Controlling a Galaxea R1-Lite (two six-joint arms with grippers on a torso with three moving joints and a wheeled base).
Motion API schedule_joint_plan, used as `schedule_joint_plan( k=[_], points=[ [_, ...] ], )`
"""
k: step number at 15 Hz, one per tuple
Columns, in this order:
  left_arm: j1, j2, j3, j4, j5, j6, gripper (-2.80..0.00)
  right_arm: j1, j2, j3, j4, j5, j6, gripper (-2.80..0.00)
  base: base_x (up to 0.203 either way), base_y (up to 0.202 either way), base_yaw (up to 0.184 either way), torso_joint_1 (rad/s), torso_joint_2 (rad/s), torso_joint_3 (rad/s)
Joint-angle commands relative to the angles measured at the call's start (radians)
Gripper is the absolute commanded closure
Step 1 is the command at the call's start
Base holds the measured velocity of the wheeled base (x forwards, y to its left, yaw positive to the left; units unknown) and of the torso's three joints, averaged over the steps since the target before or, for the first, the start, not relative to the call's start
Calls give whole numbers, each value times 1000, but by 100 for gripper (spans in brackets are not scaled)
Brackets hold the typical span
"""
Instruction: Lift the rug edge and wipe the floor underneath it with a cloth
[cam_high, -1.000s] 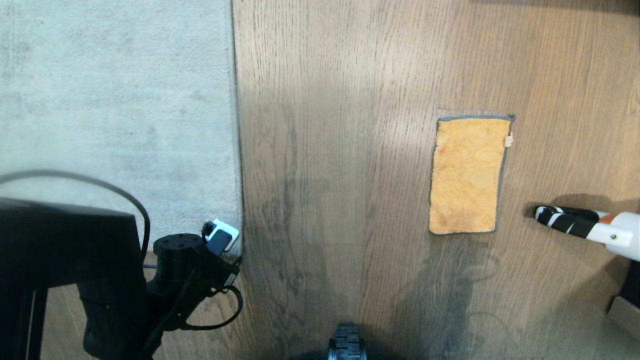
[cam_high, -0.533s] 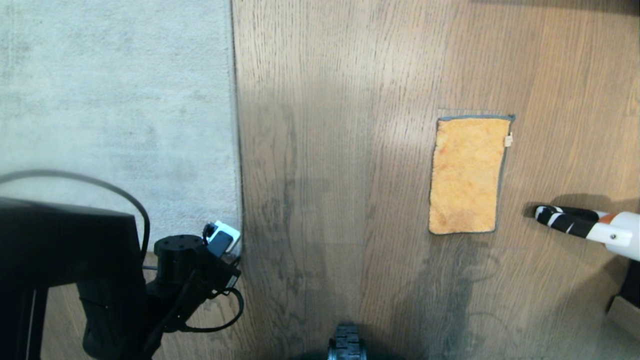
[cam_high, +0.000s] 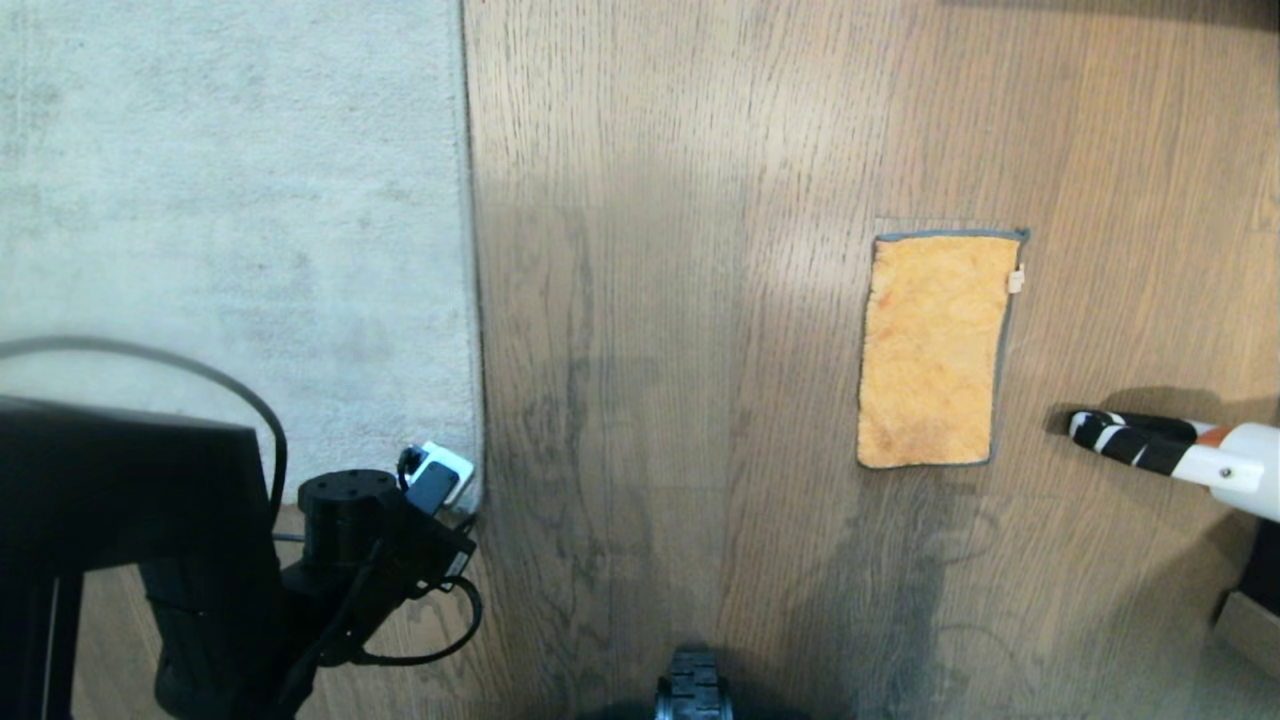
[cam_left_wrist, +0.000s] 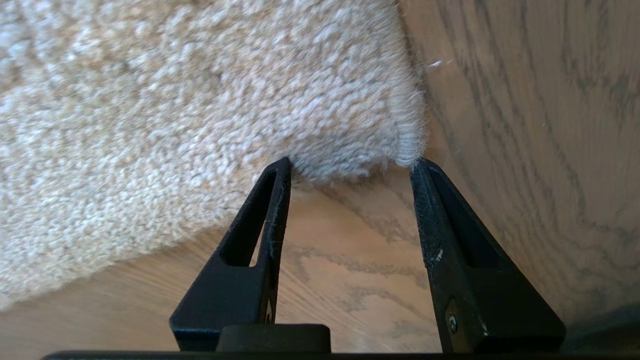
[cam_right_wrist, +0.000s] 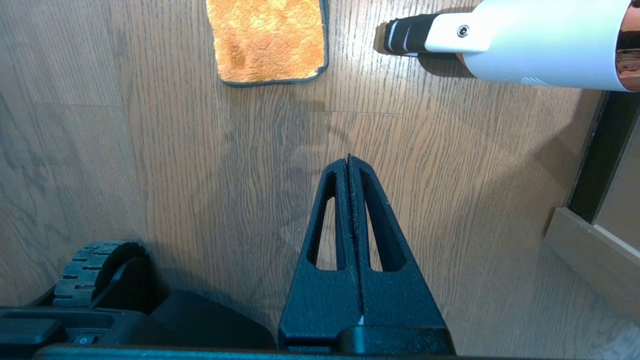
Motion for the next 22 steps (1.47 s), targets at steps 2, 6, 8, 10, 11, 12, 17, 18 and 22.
schedule_joint_plan(
  k=[2, 6, 8, 10, 11, 12, 17, 18, 22],
  points=[
    [18, -25, 6, -11, 8, 12, 0, 0, 1, 0, -1, 0, 0, 0, 0, 0, 0, 0, 0, 0],
    [22, -39, 6, -11, 8, 12, 0, 0, 1, 0, -1, 0, 0, 0, 0, 0, 0, 0, 0, 0],
    [22, -40, 4, -11, 7, 9, 0, 0, 1, 0, -1, 1, 0, 0, 0, 0, 0, 0, 0, 0],
    [18, -40, 0, -12, 2, 4, 0, 0, 1, 0, -1, 0, 0, 0, 0, 0, 0, 0, 0, 0],
    [15, -40, -3, -12, -2, 3, 0, 0, 1, 0, 0, 0, 0, 0, 0, 0, 0, 0, 0, 0],
    [11, -42, -6, -12, -7, 2, 0, 0, 1, 0, -1, 0, 0, 0, 0, 0, 0, 0, 0, 0],
    [-35, -50, -16, -15, -64, -75, 0, 0, 1, 0, -1, 0, 0, 0, 0, 0, 0, 0, 0, 0],
    [-46, -51, -19, -15, -62, -83, 0, 0, 1, 0, -1, 0, 0, 0, 0, 0, 0, 0, 0, 0],
    [-68, -69, -21, -14, -59, -114, 0, 0, 1, 0, -1, 0, 0, 0, 0, 0, 0, 0, 0, 0]
  ],
)
